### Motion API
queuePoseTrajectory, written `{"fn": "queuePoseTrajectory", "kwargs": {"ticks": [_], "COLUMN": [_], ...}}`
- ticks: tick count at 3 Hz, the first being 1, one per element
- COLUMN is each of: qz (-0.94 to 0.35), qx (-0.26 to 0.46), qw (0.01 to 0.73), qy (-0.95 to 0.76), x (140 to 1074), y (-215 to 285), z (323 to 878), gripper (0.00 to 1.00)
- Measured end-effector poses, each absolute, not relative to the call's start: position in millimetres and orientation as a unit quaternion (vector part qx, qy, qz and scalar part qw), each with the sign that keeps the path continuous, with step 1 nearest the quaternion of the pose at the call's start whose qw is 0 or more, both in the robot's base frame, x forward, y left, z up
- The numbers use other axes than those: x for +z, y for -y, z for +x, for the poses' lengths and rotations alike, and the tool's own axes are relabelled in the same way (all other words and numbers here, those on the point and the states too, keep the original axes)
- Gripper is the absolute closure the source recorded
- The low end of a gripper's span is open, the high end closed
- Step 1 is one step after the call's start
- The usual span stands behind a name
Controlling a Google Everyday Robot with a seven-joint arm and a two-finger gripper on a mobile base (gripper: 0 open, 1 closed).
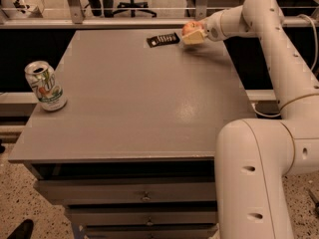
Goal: Move apple near rxbar chocolate
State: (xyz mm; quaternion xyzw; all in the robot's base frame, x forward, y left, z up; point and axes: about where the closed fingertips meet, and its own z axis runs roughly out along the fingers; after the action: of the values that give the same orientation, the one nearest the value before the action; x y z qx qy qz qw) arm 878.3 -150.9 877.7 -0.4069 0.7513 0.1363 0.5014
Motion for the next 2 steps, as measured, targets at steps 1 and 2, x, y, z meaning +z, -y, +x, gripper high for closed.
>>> {"fn": "queuePoseTrajectory", "kwargs": {"ticks": [1,2], "qz": [-0.404,-0.403], "qx": [0.138,0.141], "qw": [0.489,0.482], "qy": [-0.761,-0.765], "x": [867.2,862.1], "y": [152.6,152.4], "z": [879.2,879.4], "gripper": [0.84,0.60]}}
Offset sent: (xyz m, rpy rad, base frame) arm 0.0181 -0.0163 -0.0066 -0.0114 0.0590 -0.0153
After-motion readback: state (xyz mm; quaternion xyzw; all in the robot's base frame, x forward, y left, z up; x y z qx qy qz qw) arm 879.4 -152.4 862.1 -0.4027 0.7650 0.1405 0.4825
